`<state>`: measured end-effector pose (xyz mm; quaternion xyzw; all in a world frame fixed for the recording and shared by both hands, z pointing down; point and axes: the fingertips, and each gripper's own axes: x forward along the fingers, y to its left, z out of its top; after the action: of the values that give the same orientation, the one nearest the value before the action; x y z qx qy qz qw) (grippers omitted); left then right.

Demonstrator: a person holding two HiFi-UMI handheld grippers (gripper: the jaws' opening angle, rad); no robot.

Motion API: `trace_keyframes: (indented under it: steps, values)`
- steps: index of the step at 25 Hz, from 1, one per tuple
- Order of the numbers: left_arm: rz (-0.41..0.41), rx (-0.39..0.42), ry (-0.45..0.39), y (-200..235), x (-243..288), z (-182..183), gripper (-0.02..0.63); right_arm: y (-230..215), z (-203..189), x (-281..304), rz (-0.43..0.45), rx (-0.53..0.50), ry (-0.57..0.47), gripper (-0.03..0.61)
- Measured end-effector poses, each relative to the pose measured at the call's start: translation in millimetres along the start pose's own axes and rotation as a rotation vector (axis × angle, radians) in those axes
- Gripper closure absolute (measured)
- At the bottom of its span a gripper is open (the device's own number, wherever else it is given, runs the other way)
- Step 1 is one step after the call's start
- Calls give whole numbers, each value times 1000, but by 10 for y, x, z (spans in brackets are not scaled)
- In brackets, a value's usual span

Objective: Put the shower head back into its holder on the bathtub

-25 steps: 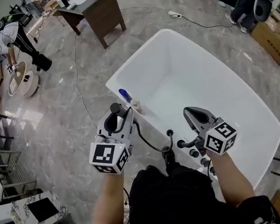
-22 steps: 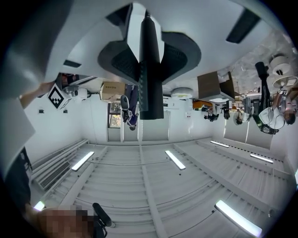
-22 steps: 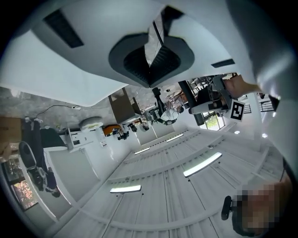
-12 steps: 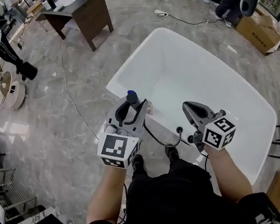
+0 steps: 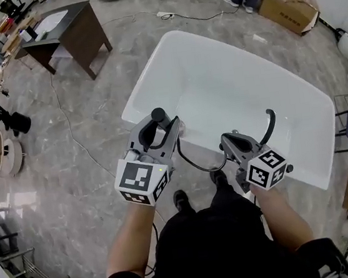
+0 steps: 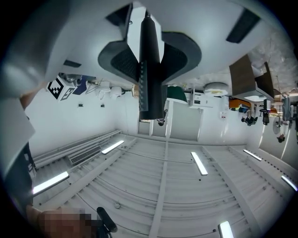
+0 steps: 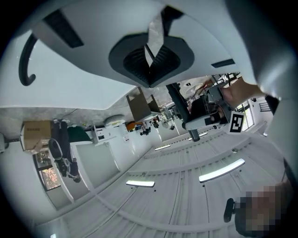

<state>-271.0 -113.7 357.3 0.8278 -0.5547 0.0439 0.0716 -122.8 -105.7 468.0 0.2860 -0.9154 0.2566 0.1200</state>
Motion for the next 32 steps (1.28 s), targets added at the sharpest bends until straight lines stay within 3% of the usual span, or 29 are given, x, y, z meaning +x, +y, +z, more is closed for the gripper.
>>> trace_keyframes:
  steps: [5, 15, 19, 25, 32]
  values:
    - [-137, 8, -30, -197, 108, 152, 468, -24, -206, -263, -108, 51, -36, 561]
    - [-371, -5, -57, -889, 555, 486, 468, -260, -744, -613, -163, 103, 29, 499]
    - [-385, 17, -17, -1061, 757, 288, 468, -415, -1163, -660, -168, 160, 85, 481]
    - [-390, -32, 25, -1181, 906, -11, 468, -598, -1855, -697, -204, 275, 186, 448]
    - [-437, 18, -58, -1365, 1046, 466, 468, -732, -1881, -845, -226, 294, 201, 443]
